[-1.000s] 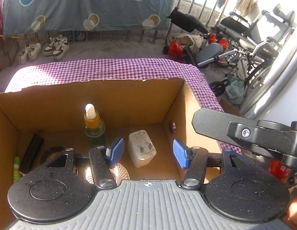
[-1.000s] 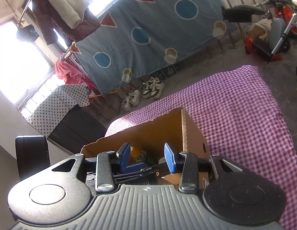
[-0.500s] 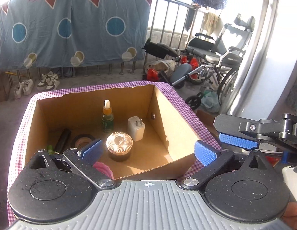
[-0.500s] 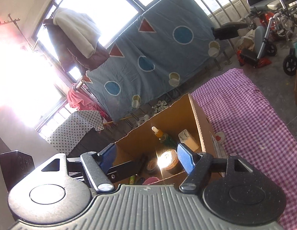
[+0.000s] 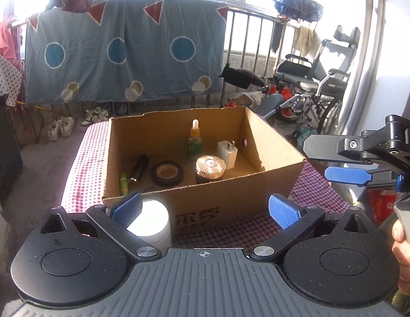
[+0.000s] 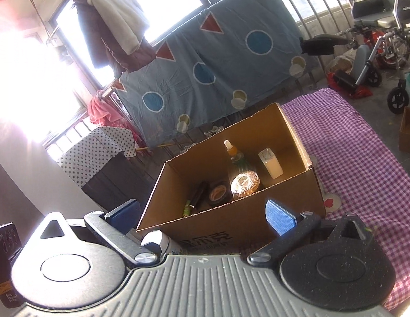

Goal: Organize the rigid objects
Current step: 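Reach the right gripper to the white pill bottle and grasp it, then lift the white pill bottle with the right gripper and carry it over the box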

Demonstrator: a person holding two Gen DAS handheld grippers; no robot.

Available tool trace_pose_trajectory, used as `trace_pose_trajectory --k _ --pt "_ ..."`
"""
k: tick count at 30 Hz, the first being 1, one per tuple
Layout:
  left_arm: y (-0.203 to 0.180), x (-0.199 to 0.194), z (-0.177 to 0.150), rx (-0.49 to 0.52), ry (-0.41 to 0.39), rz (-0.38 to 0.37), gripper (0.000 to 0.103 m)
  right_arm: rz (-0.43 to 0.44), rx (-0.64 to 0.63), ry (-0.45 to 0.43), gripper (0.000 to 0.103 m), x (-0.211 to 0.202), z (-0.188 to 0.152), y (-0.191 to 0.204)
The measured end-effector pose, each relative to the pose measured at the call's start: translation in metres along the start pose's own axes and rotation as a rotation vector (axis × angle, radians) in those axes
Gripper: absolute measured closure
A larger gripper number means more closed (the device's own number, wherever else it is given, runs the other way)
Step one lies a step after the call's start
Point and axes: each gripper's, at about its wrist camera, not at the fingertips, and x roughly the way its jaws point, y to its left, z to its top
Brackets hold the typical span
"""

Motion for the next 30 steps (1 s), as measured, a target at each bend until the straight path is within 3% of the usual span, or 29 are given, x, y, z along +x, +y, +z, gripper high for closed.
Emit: trace_pose_trajectory --k 9,16,20,26,30 --pt "0.033 0.016 -0.025 -0.049 0.032 0.065 0.000 0.007 -0.067 0.109 0.000 0.043 -0.004 0.037" --pt "0.047 0.041 -0.041 -0.063 0.088 0.081 0.001 0.023 -0.025 0.219 0.001 0.089 -0.016 0.044" --pt "0.050 0.053 -0.045 -0.077 0.107 0.076 0.005 0.025 0.018 0.272 0.013 0.112 -0.024 0.043" --pt "0.054 0.067 -0.043 -0.116 0.153 0.061 0.030 0.038 0.065 0.318 0.036 0.140 -0.033 0.040" --pt "0.054 0.068 -0.041 -0.128 0.150 0.062 0.045 0.061 0.098 0.342 0.042 0.150 -0.038 0.037"
